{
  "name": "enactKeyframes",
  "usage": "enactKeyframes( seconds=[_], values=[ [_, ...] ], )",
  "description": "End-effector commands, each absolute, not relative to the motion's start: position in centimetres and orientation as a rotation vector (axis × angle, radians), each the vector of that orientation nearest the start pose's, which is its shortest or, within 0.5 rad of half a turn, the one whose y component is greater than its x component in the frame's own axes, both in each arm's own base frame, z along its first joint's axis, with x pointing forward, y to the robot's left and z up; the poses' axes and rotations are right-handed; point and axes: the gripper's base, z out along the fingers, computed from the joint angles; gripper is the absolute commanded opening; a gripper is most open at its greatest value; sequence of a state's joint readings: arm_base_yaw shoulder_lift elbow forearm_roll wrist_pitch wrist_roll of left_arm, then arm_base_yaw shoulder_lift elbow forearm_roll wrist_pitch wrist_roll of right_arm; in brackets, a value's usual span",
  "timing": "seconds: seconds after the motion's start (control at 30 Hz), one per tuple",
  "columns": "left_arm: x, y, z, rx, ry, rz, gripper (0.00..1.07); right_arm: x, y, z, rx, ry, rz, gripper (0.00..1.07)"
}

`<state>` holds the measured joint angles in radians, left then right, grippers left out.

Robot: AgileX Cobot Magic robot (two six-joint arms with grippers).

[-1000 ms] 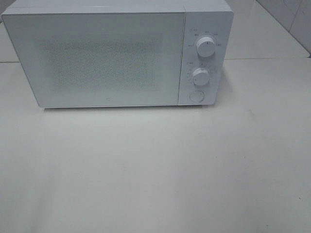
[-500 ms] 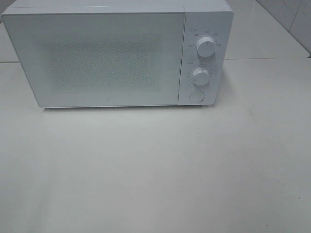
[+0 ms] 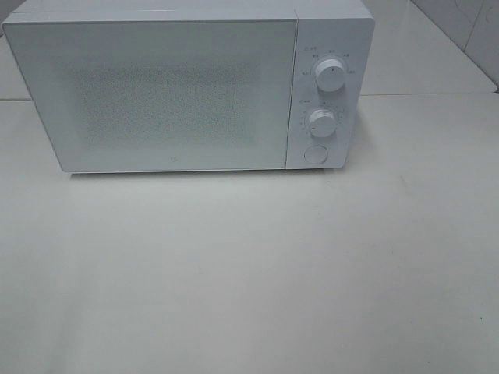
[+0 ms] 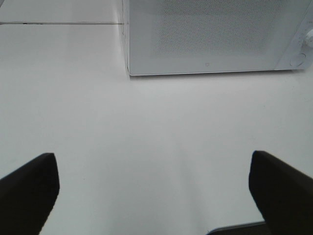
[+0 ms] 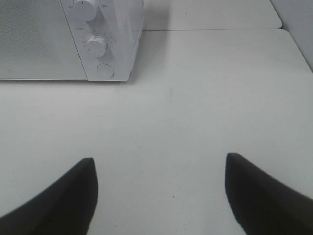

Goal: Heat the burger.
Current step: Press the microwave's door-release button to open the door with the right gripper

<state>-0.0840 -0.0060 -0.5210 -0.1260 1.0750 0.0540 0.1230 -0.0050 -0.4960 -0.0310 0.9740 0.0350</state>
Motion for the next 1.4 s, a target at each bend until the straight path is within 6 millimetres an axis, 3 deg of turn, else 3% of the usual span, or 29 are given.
enactKeyframes(
  seconds=[0.03,0.47,0.7,1.07,1.4],
  values=[
    [-1.2,-1.0,28.1,0.141,2.008,-0.180,0.98,-0.5,-0.3,28.4,-0.077,1.917,0.061,0.69],
    [-1.2,-1.0,28.1,0.141,2.008,-0.180,0.98,-0.5,-0.3,28.4,-0.079,1.916,0.063,0.69],
    [-1.2,-1.0,28.1,0.141,2.008,-0.180,0.98,-0.1,-0.3,29.7,-0.078,1.853,0.067,0.69],
    [-1.2,-1.0,28.1,0.141,2.008,-0.180,0.98,4.3,0.3,32.0,-0.083,1.751,0.075,0.69],
    [-1.2,-1.0,28.1,0.141,2.008,-0.180,0.98,8.7,0.9,32.1,-0.092,1.787,0.076,0.69]
  ],
)
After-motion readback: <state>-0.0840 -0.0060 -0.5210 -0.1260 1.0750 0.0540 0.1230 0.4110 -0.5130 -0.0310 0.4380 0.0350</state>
